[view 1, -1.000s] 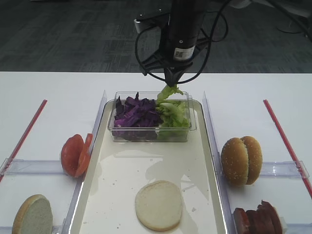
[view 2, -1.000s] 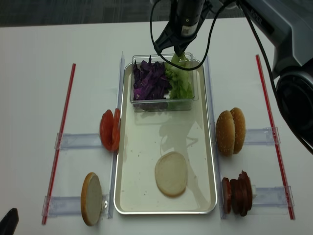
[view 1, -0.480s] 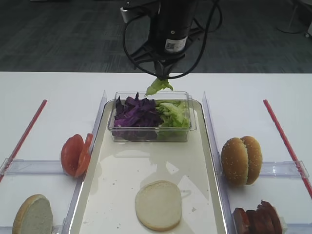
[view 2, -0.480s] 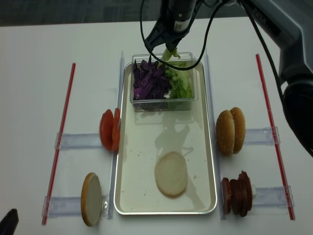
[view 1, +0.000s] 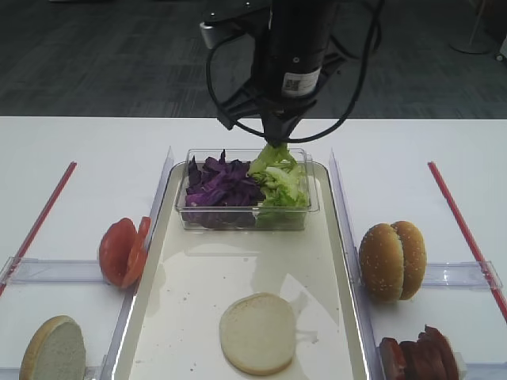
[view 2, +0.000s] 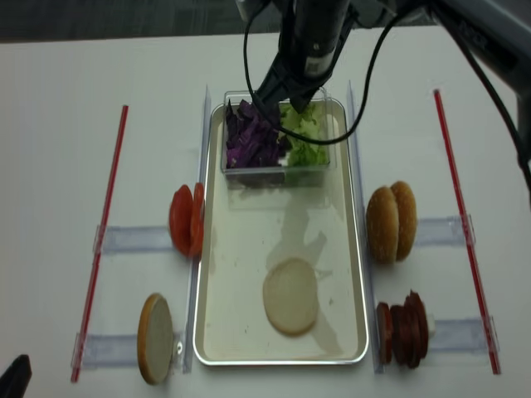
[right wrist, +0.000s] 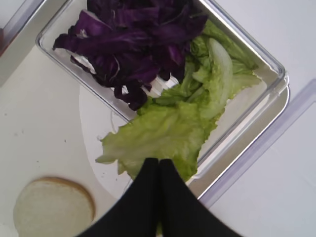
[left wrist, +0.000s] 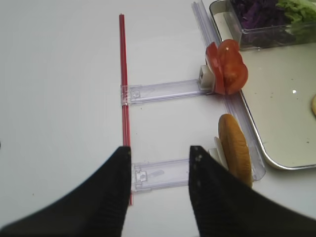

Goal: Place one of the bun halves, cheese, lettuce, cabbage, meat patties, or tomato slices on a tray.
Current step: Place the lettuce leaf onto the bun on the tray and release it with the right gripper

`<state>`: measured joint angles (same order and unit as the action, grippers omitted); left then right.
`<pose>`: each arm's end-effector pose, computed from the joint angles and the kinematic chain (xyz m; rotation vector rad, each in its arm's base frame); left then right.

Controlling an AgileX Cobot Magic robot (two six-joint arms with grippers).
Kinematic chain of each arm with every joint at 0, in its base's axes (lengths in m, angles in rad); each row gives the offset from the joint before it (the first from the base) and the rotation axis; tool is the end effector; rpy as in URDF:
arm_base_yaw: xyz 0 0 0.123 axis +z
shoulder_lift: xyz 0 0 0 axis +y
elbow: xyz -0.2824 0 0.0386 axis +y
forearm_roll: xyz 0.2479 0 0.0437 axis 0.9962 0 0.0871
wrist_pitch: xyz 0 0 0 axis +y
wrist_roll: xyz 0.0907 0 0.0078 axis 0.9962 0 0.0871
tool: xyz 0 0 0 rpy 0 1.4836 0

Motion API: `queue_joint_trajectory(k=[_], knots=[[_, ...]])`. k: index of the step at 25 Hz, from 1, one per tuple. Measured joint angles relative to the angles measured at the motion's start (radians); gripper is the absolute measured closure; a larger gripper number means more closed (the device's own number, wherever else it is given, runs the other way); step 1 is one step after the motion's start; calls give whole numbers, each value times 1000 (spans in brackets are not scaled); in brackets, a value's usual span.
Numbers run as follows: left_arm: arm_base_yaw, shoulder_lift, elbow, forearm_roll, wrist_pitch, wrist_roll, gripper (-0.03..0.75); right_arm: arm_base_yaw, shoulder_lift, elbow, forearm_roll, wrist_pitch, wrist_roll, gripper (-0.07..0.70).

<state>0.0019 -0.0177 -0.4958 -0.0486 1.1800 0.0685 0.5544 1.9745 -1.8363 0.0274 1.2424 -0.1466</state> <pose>-0.0125 -0.0041 0.2666 0.0778 2.1477 -0.0181 0.3582 0.2246 0.2891 -0.9795 2.7009 0.1194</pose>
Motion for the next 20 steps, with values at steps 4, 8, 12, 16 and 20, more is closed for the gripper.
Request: queue_joint_trajectory(k=[4,8,12,16,20], knots=[[0,0,0,0,0,0,444,12,-65,76,-4,-2,0,603],[0,0,0,0,0,0,444,31,-142,183,-2,-2,0,603],[0,0,0,0,0,0,444,53,-187,243,-2,-4,0,603],[0,0,0,0,0,0,444,86,-232,313,-3,-9,0,603],[0,0,0,0,0,0,444,121,-257,362,-3,-23,-20,603]])
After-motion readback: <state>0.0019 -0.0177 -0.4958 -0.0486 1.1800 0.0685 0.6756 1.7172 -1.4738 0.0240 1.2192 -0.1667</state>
